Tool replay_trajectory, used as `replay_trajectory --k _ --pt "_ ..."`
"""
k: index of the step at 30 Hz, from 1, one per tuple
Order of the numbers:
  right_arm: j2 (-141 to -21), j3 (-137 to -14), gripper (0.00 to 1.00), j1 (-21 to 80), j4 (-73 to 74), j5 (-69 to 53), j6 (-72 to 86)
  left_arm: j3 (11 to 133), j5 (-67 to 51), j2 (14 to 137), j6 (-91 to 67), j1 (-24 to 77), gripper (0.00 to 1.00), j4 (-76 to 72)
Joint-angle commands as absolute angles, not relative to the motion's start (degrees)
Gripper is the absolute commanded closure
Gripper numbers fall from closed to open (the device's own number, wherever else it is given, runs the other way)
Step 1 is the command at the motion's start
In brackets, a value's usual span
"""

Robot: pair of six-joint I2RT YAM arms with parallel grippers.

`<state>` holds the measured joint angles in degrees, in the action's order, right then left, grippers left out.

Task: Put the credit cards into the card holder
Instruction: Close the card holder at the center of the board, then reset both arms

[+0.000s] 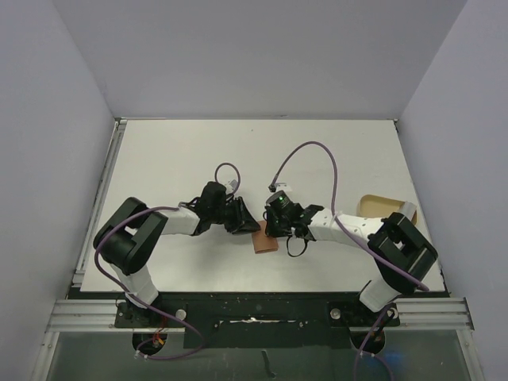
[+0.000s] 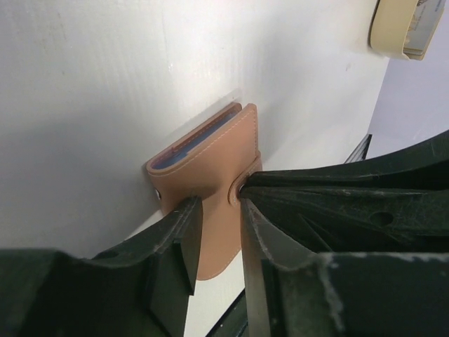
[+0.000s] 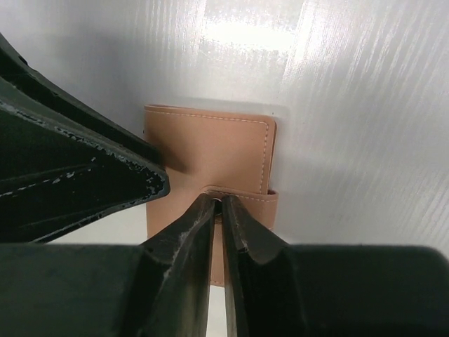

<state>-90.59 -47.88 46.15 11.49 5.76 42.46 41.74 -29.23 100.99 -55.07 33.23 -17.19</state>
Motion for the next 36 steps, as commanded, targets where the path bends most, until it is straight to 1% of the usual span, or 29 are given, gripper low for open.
replay_trajectory --k 1,2,3,6,7,8,11,12,16,18,25,31,36 --pt "-91.24 -51.49 0.85 47.44 19.96 7.44 41.06 44.26 -27.09 96.04 -51.6 32.09 0.67 -12.31" --pt "-90.0 -52.89 0.82 47.38 20.62 8.4 40.82 44.9 -25.56 94.53 -50.74 31.7 0.56 -10.67" --pt "-88.68 -54.36 0.78 47.31 21.34 9.61 40.6 45.59 -24.59 92.96 -49.65 31.43 0.51 -9.02" --pt "-84.65 -57.91 0.68 47.26 23.85 14.62 40.43 48.45 -20.57 87.13 -45.76 30.73 0.48 -0.45" --pt "-82.98 -58.22 0.64 47.28 24.36 16.04 40.5 49.6 -19.06 85.15 -44.51 30.69 0.37 2.39" --pt "-81.21 -58.13 0.62 47.28 24.46 17.23 40.56 50.65 -17.46 83.0 -43.23 30.6 0.3 4.96" --pt "-74.67 -57.39 0.52 47.18 24.76 19.71 41.38 53.65 -12.32 76.6 -39.64 30.46 0.28 11.7" --pt "-72.77 -57.21 0.46 47.18 24.86 20.06 41.59 54.61 -10.9 74.42 -38.55 30.42 0.27 13.89" --pt "-66.32 -57.56 0.13 47.15 25.89 21.6 41.68 57.69 -5.81 67.13 -35.17 29.98 0.27 20.15" --pt "-63.89 -58.36 0.02 47.12 27.02 22.59 41.66 58.17 -4.86 64.22 -33.12 29.74 0.27 21.33" --pt "-58.24 -60.57 0.02 47.11 29.78 24.05 43.57 59.23 -4.22 54.55 -34.29 29.55 0.26 22.11" --pt "-55.96 -57.7 0.02 47.03 29.17 24.09 45.85 54.51 -6.02 49.14 -37.69 29.56 0.25 17.87" --pt "-55.21 -56.33 0.02 47.11 29.23 23.7 47.29 51.16 -6.27 47.57 -39.76 29.53 0.25 15.13"
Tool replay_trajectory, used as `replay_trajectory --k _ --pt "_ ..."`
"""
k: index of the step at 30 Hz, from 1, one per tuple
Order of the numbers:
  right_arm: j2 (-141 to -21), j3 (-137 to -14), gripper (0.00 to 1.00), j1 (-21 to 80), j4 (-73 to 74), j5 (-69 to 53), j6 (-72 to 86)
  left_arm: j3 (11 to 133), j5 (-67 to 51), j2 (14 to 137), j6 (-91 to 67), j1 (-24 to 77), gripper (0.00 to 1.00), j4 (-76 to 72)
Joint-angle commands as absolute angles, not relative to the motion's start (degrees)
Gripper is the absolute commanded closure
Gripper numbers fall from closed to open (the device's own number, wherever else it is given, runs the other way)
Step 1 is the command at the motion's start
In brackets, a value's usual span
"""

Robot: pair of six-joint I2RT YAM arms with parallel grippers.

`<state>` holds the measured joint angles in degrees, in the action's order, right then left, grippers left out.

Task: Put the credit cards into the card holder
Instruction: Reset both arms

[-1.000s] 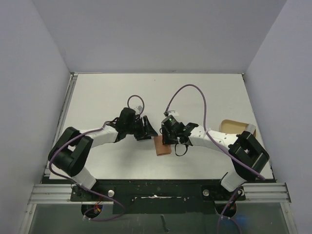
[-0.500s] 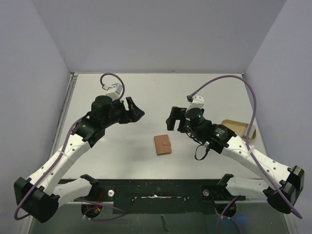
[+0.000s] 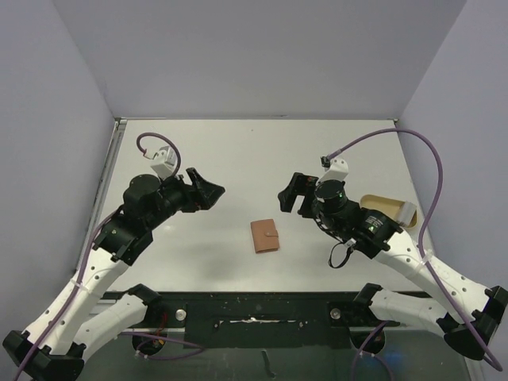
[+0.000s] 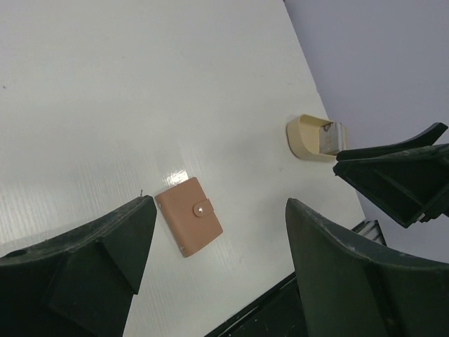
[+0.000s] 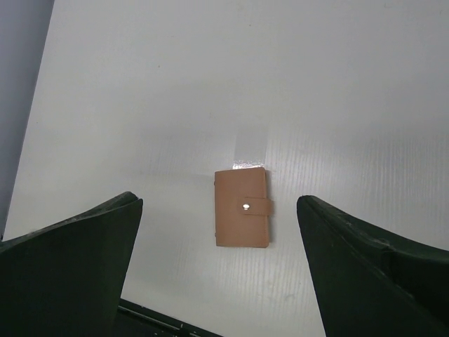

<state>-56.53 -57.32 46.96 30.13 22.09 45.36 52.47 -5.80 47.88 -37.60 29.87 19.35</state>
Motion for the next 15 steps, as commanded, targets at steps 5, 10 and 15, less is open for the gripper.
replay_trajectory --k 5,10,15 --pt "-54.21 -54.02 0.02 47.14 26.53 22.96 47.14 50.81 -5.9 47.47 -39.51 29.51 0.25 15.03" --pt "-54.5 -53.71 0.02 47.14 26.84 22.6 46.87 51.4 -7.21 47.29 -38.98 29.53 0.25 15.31" --pt "-54.17 -53.53 0.02 47.13 26.52 21.74 47.02 50.13 -8.22 47.37 -39.37 29.5 0.25 13.21"
